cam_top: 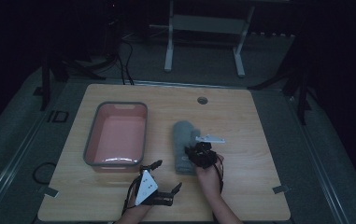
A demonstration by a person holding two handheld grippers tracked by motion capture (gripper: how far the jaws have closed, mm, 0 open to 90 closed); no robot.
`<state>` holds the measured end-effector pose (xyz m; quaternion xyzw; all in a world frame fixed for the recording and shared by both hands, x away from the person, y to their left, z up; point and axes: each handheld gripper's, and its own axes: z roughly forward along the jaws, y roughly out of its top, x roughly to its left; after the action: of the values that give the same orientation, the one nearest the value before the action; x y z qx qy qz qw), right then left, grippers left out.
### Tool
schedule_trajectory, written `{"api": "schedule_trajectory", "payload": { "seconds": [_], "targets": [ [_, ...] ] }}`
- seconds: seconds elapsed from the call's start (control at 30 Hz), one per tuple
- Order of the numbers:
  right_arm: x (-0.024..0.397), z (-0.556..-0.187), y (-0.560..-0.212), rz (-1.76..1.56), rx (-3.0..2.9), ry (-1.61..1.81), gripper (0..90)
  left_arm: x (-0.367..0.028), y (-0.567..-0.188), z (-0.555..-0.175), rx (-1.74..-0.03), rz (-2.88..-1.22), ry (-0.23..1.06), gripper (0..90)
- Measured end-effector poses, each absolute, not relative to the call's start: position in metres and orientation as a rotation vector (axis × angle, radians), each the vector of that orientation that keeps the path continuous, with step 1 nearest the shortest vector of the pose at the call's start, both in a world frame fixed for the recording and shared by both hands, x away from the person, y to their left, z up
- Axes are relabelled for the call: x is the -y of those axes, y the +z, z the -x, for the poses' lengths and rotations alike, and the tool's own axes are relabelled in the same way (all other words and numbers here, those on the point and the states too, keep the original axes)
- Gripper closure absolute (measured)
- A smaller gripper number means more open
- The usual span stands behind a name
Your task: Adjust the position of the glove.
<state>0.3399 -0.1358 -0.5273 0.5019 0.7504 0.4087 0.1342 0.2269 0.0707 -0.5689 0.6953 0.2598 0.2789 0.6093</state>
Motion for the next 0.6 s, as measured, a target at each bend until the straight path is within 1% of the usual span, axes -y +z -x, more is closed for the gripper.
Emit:
{"api": "schedule_trajectory", "payload": {
  "seconds": [0.2,0.3,0.47,0.6],
  "targets": [
    [0.137,-0.341,-0.529,-1.455,-2.178,1.193,78.9,-0.071,-0.569,-0.227,-0.602,-1.606,0.644,1.2],
    [0.138,-0.341,-0.527,-1.461,-2.181,1.219,73.0,-0.071,-0.569,-0.227,-0.605,-1.605,0.644,1.2],
    [0.14,-0.34,-0.518,-1.44,-2.186,1.235,68.1,-0.071,-0.569,-0.227,-0.61,-1.605,0.645,1.2],
    [0.14,-0.338,-0.506,-1.397,-2.197,1.266,58.6,-0.071,-0.569,-0.227,-0.617,-1.604,0.65,1.2]
  ]
}}
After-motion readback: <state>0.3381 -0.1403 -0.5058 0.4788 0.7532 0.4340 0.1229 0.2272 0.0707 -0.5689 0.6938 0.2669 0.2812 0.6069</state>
